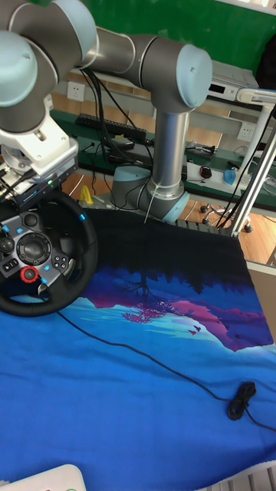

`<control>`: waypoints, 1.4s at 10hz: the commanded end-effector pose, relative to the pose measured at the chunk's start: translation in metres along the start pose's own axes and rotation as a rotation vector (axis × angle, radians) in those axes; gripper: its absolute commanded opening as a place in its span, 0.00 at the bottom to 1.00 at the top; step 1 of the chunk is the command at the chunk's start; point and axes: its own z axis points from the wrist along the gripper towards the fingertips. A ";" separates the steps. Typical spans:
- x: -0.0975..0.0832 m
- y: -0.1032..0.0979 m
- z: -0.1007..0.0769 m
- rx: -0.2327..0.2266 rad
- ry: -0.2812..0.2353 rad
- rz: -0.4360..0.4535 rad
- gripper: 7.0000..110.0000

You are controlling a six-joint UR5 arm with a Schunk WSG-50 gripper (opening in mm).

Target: Rotate the steering wheel 90 degrees clockwise

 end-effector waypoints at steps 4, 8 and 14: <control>-0.015 0.005 0.005 0.008 -0.013 0.060 0.00; -0.013 0.006 -0.009 -0.003 -0.031 -0.032 0.36; 0.008 0.009 -0.017 -0.053 -0.010 -0.057 0.57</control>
